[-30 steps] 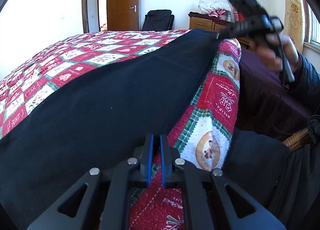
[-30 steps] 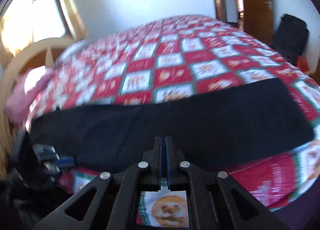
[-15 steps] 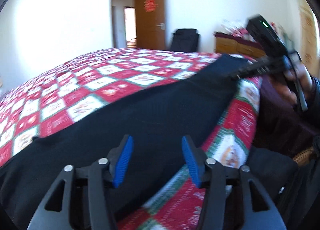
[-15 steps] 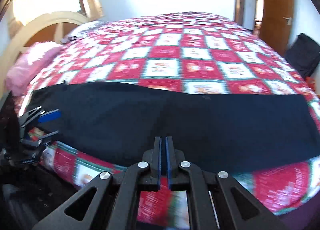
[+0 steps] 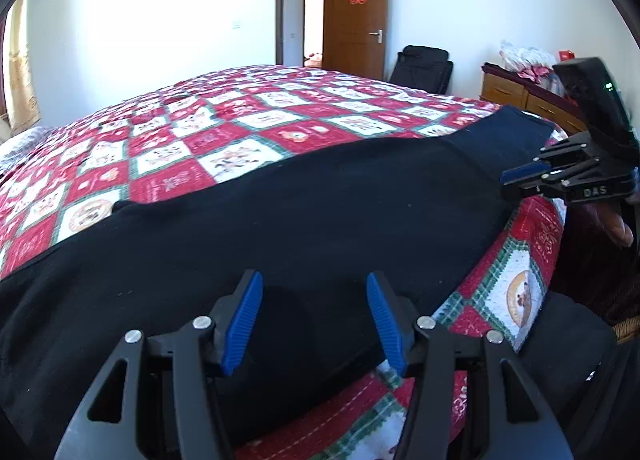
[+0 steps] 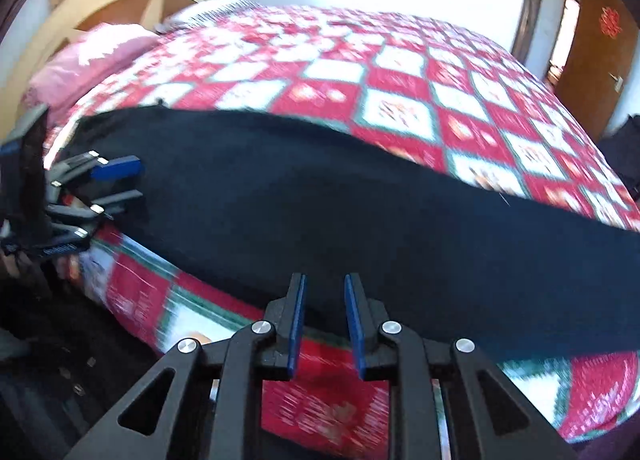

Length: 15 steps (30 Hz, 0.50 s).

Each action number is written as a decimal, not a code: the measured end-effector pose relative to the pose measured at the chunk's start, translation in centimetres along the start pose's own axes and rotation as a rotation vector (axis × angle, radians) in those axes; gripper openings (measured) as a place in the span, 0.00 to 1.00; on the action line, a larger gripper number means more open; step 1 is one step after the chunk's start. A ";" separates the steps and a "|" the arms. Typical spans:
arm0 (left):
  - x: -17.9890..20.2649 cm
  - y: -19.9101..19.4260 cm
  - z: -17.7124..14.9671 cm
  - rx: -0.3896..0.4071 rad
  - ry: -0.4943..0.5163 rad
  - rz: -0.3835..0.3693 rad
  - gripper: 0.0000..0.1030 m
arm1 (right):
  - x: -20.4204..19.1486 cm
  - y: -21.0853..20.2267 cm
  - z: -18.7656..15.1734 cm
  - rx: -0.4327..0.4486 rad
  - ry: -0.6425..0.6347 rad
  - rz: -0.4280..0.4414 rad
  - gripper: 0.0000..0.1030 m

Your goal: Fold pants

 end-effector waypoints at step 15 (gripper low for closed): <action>-2.1 -0.7 -0.4 -0.003 -0.065 0.068 0.66 | -6.3 3.5 -0.1 -0.073 -0.039 0.117 0.31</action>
Point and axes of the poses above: each gripper's, at about its wrist camera, not at the fingertips, and y roughly the way its jaws point, x to its right, z to its top, the point moved 7 cm from there along y, roughly the way its jaws point, and after that the axes turned 10 degrees about -z, right-handed, at the moved point
